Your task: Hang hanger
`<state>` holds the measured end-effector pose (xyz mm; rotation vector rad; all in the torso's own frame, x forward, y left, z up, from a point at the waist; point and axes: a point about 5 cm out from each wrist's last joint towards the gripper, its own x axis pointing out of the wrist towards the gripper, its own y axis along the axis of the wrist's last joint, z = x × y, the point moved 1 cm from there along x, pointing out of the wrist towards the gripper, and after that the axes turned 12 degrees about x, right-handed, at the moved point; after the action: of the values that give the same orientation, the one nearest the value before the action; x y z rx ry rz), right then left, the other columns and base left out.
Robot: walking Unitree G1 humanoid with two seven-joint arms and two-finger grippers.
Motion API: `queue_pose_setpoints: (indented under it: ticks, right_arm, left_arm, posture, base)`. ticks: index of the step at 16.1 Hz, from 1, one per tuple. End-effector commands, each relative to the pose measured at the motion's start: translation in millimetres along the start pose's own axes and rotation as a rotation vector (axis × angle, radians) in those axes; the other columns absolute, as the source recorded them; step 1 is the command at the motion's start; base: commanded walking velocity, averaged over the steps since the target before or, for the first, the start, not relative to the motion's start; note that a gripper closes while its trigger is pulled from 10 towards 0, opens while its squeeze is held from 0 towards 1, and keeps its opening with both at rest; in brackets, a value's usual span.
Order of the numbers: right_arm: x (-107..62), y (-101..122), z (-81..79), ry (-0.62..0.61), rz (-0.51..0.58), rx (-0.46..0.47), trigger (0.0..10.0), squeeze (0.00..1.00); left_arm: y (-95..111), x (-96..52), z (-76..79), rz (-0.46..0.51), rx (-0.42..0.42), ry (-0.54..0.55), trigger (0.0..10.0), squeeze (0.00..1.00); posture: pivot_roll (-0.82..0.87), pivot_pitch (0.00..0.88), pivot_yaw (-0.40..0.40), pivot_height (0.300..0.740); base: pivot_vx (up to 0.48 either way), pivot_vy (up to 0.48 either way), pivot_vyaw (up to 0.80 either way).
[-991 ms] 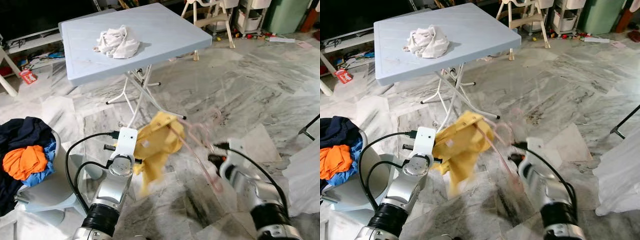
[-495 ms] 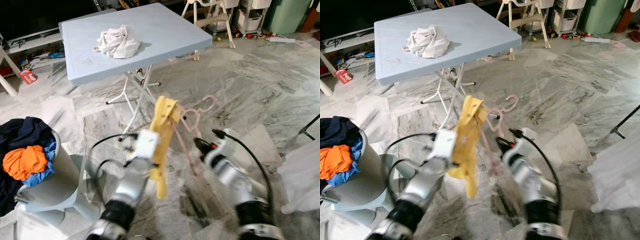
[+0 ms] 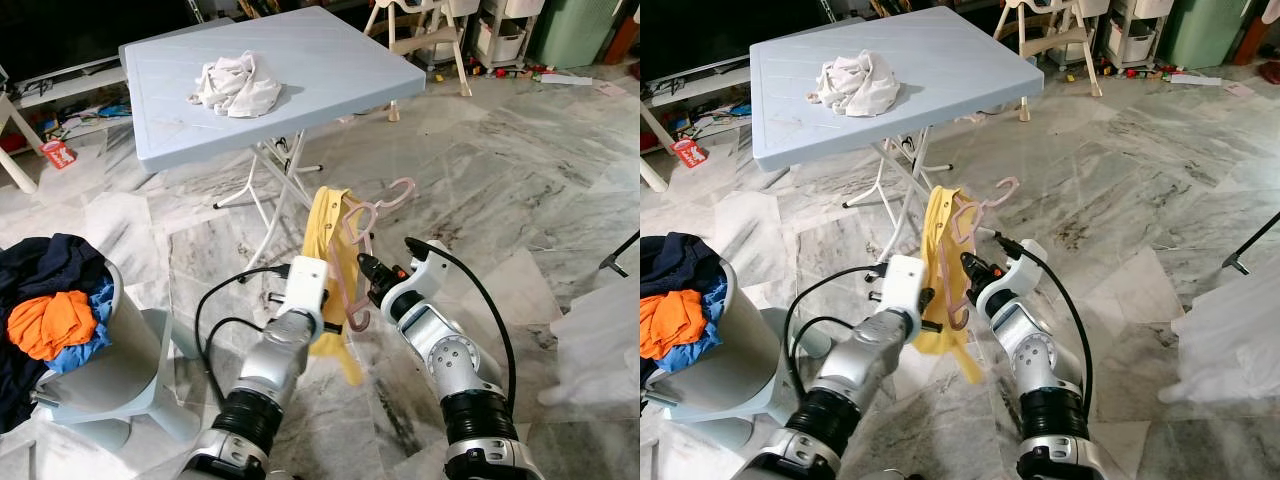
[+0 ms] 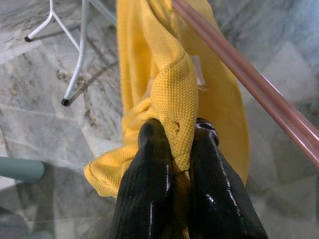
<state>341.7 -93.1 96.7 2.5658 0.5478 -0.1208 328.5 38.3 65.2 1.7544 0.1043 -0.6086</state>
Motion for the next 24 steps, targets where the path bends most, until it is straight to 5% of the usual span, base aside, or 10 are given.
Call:
queue_pose_setpoints:
  ticks: [1,2,6,12,19,24]
  right_arm:
    - [0.8,18.5,-39.1,0.194,0.06,-0.028,10.0,0.0]
    - [-0.6,15.8,-40.8,0.213,0.043,-0.045,10.0,0.0]
    - [-17.1,-7.4,-35.1,0.31,-0.109,-0.197,10.0,0.0]
    - [-28.6,-9.2,-28.4,0.351,-0.123,-0.338,10.0,0.0]
    - [-24.3,-8.0,-31.9,0.348,-0.085,-0.368,10.0,0.0]
    - [-40.2,-8.5,-5.4,0.314,-0.159,-0.398,10.0,0.0]
  left_arm:
    - [1.1,0.6,11.3,0.012,-0.058,-0.039,10.0,0.0]
    - [1.2,1.1,7.3,0.017,-0.068,-0.019,10.0,0.0]
    - [8.5,1.9,-55.1,0.09,-0.009,0.21,10.0,0.0]
    - [16.1,-4.2,-102.4,0.163,0.028,0.357,10.0,0.0]
    - [21.7,-6.3,-85.1,0.236,0.032,0.318,10.0,0.0]
    - [47.1,-16.2,-118.3,0.338,0.028,0.426,10.0,0.0]
  posture:
    - [0.01,0.035,0.101,0.74]
    - [0.01,0.035,0.101,0.74]
    - [0.01,0.035,0.103,0.74]
    - [0.02,0.036,0.102,0.74]
    - [0.03,0.033,0.101,0.74]
    - [0.03,0.035,0.099,0.74]
  base:
    - [0.0,0.0,0.0]
    - [0.0,0.0,0.0]
    - [0.0,0.0,0.0]
    - [0.0,0.0,0.0]
    - [0.0,0.0,0.0]
    - [0.0,0.0,0.0]
